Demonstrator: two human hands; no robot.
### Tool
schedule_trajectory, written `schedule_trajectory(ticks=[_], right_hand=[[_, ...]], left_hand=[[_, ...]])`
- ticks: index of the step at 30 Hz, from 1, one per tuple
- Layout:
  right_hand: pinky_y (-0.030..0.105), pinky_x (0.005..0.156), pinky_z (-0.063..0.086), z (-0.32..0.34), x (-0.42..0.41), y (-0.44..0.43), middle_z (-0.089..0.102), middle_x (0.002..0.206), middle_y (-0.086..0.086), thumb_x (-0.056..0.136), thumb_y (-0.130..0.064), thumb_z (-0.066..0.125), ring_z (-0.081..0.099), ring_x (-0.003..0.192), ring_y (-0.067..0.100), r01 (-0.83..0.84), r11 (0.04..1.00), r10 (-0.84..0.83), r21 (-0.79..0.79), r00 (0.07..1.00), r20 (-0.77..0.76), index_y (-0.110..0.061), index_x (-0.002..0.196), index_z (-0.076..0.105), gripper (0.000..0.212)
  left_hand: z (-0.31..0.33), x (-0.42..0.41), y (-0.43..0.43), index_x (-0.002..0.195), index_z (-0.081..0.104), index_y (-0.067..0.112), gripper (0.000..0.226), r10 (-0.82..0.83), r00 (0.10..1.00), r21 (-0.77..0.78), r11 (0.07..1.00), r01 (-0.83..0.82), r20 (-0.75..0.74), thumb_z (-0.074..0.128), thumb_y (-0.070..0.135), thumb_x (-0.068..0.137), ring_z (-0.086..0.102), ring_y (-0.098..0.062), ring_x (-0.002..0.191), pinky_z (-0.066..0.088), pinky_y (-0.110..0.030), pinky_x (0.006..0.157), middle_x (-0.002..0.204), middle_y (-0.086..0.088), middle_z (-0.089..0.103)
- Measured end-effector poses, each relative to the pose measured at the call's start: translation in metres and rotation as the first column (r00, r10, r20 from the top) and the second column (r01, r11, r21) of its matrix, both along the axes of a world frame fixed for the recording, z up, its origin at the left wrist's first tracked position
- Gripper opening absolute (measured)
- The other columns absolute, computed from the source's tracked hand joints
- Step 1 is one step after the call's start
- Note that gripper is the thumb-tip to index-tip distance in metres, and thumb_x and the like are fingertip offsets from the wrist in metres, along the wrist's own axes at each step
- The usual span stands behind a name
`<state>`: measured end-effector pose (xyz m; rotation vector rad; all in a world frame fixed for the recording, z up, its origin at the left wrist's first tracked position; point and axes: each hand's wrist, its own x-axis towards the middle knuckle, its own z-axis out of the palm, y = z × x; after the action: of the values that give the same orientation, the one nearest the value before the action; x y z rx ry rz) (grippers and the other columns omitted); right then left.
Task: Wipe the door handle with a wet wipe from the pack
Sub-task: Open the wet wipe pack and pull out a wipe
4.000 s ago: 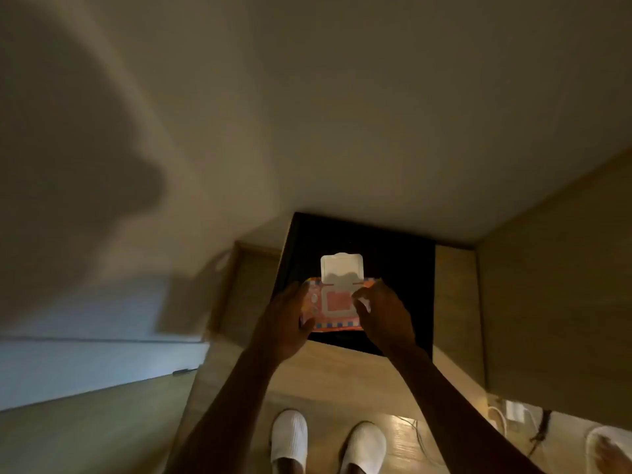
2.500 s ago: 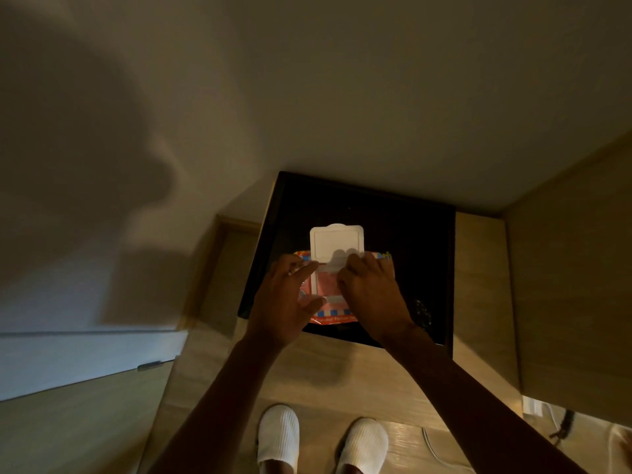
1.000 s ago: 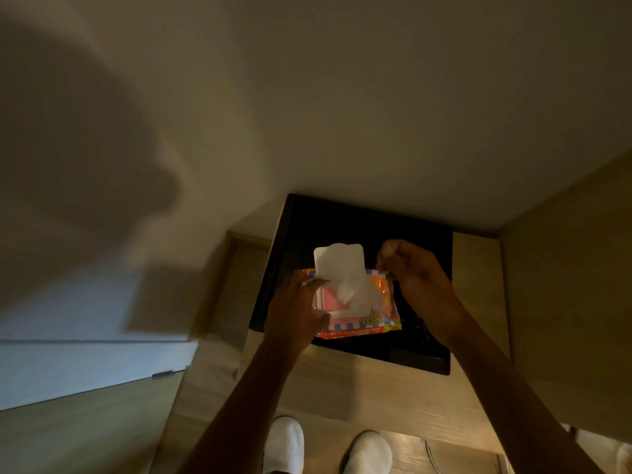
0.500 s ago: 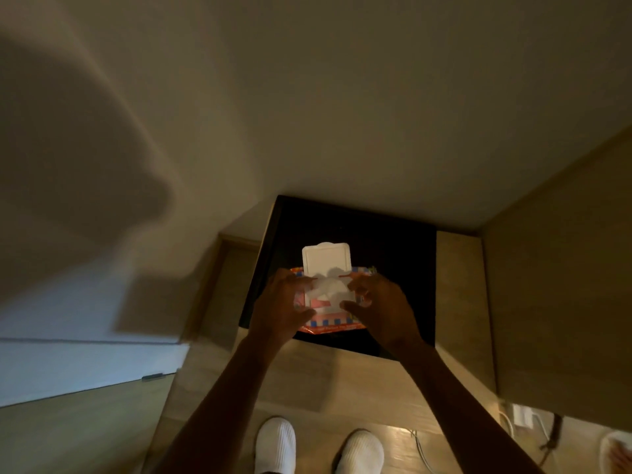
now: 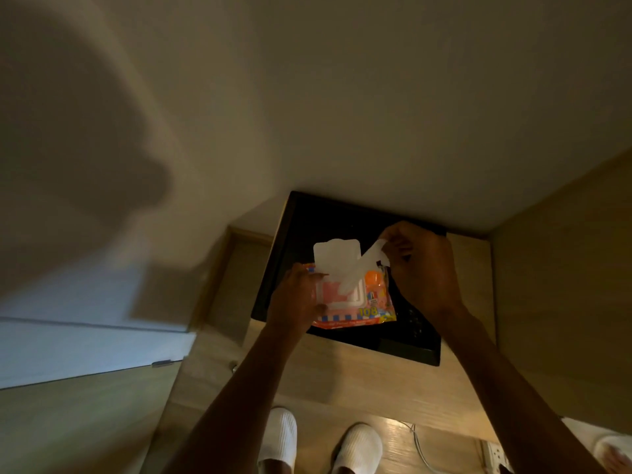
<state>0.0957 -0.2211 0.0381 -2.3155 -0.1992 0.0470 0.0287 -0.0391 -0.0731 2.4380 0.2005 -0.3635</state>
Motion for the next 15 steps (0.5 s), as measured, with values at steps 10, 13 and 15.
schedule_trajectory(ticks=[10,13,15], right_hand=[[0.002,0.066,0.045,0.077,0.003,-0.007,0.065,0.084,-0.007,0.089,-0.003,0.062,0.059,0.067,-0.004,0.023,1.000,-0.023,0.002,0.984,0.179,-0.011,0.098,0.070,0.015],[0.015,0.069,0.053,0.092,0.010,-0.010,0.068,0.083,-0.005,0.087,-0.003,0.063,0.063,0.071,0.002,-0.005,1.000,0.005,0.004,0.988,0.157,-0.012,0.096,0.072,0.016],[0.020,0.073,0.054,0.105,0.011,-0.011,0.071,0.087,-0.002,0.087,-0.003,0.064,0.063,0.071,0.003,-0.033,0.999,0.034,-0.012,0.994,0.102,-0.012,0.099,0.074,0.018]], left_hand=[[0.004,-0.003,-0.007,0.133,0.050,0.023,0.068,-0.002,1.000,0.028,1.000,0.003,-0.020,0.079,0.039,0.074,0.051,-0.020,0.126,0.049,-0.038,0.101,0.135,-0.002,0.048],[0.011,-0.001,-0.006,0.137,0.045,0.022,0.072,-0.054,0.995,0.024,0.998,0.057,-0.085,0.078,0.037,0.075,0.048,-0.021,0.128,0.048,-0.037,0.101,0.140,-0.004,0.043],[0.025,-0.003,-0.006,0.144,0.037,0.021,0.080,-0.137,0.978,0.015,0.990,0.141,-0.160,0.077,0.034,0.076,0.041,-0.022,0.135,0.043,-0.037,0.106,0.149,-0.006,0.034]])
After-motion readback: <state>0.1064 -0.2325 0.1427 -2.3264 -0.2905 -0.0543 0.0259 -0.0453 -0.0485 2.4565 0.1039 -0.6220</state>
